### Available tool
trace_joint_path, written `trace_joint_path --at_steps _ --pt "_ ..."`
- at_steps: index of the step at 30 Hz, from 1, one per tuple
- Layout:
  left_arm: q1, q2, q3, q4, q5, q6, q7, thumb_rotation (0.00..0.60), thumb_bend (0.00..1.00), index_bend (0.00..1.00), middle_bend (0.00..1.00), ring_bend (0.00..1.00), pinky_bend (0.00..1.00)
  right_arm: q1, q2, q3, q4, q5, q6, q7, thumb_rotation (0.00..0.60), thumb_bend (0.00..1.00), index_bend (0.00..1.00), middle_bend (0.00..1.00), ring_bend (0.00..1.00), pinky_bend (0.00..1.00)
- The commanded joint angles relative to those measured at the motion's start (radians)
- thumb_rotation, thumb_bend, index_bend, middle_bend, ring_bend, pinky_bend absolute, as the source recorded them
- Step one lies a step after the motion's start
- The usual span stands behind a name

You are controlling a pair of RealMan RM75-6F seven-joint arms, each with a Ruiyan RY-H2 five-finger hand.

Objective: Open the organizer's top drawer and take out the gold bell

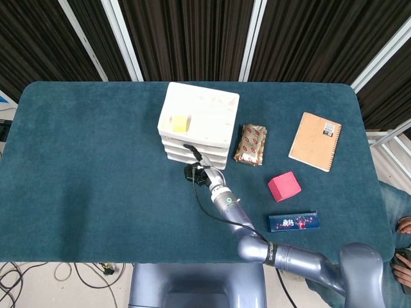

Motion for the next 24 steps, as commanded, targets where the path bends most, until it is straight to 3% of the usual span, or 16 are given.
trace_joint_path --at_steps 1,24 --pt "0.000 0.001 0.000 -0.001 0.000 0.001 0.000 0.600 0.24 0.13 0.00 0.00 0.00 -0.001 0.002 0.002 -0.001 0.004 -0.007 0.006 0.600 0.83 0.07 0.85 0.98 0.90" --pt "0.000 0.003 0.000 -0.005 -0.001 -0.003 0.007 0.600 0.24 0.13 0.00 0.00 0.00 -0.018 0.035 -0.005 -0.040 -0.014 -0.051 0.040 0.600 0.83 0.17 0.85 0.99 0.90"
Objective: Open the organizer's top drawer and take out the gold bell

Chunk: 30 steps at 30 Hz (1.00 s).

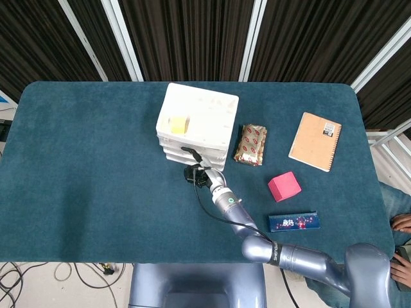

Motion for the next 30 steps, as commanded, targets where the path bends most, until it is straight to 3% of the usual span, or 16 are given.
trace_joint_path --at_steps 1,30 --pt "0.000 0.000 0.000 0.000 -0.001 -0.001 0.001 0.600 0.24 0.13 0.00 0.00 0.00 -0.001 0.002 -0.003 -0.003 -0.002 -0.006 0.004 0.600 0.83 0.17 0.85 0.99 0.90" --pt "0.000 -0.002 0.000 0.003 -0.002 -0.003 0.005 0.600 0.24 0.13 0.00 0.00 0.00 -0.014 0.010 -0.033 -0.061 -0.026 0.008 0.006 0.600 0.83 0.17 0.85 0.99 0.90"
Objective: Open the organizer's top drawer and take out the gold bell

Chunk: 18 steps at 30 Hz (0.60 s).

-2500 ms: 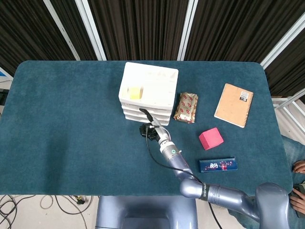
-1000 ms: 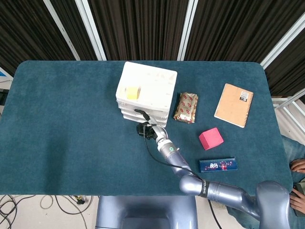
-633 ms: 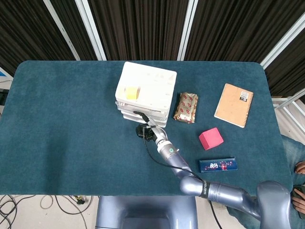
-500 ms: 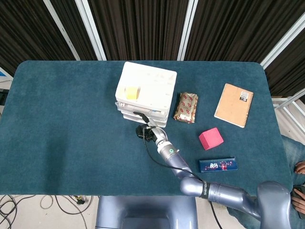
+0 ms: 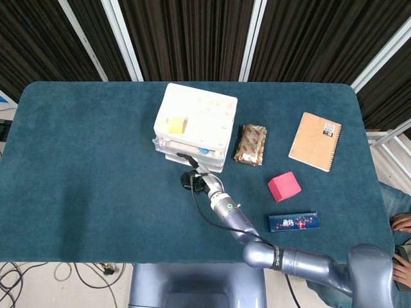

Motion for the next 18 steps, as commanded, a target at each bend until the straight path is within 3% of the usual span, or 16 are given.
trace_joint_path --at_steps 1,18 --pt "0.000 -0.001 0.000 0.001 0.000 0.000 0.000 0.600 0.24 0.13 0.00 0.00 0.00 0.003 -0.003 -0.003 -0.003 0.005 0.007 -0.007 0.600 0.83 0.17 0.85 0.99 0.90" --pt "0.000 0.001 0.000 -0.007 -0.001 -0.002 0.007 0.600 0.24 0.13 0.00 0.00 0.00 -0.014 0.027 -0.037 -0.069 0.080 0.061 -0.074 0.600 0.83 0.18 0.85 0.99 0.90"
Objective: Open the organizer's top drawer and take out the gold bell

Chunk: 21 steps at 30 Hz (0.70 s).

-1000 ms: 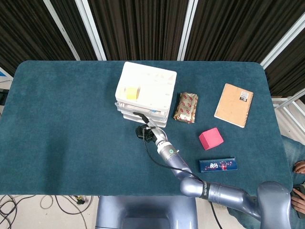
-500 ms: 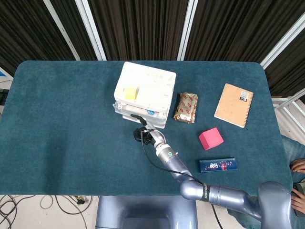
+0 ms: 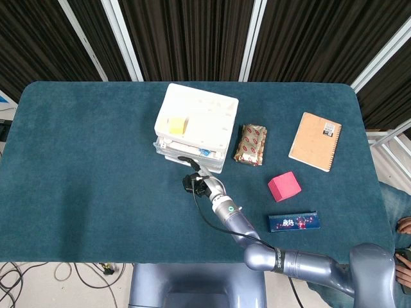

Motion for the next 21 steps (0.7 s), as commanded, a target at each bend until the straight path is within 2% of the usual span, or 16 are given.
trace_joint_path --at_steps 1,11,15,19,21 --pt "0.000 -0.001 0.000 0.000 0.000 0.000 0.000 0.600 0.24 0.13 0.00 0.00 0.00 -0.011 0.006 -0.013 -0.024 0.009 0.017 -0.012 0.600 0.83 0.18 0.85 0.99 0.90" --pt "0.001 0.000 0.000 0.000 0.000 0.000 -0.002 0.600 0.24 0.13 0.00 0.00 0.00 -0.038 0.046 -0.026 -0.101 -0.002 0.036 -0.031 0.600 0.83 0.18 0.85 0.98 0.90" --pt "0.000 0.001 0.001 -0.002 0.002 -0.001 0.000 0.600 0.24 0.13 0.00 0.00 0.00 -0.069 0.120 -0.040 -0.194 -0.036 0.029 -0.045 0.600 0.83 0.18 0.85 0.98 0.90" --pt "0.000 0.002 0.001 -0.004 0.002 0.000 0.003 0.600 0.24 0.13 0.00 0.00 0.00 -0.083 0.172 -0.052 -0.247 -0.046 0.023 -0.062 0.600 0.79 0.18 0.84 0.98 0.90" --pt "0.001 0.001 0.001 -0.005 0.001 0.000 0.004 0.600 0.24 0.13 0.00 0.00 0.00 -0.085 0.200 -0.057 -0.270 -0.044 0.022 -0.077 0.600 0.73 0.18 0.84 0.98 0.90"
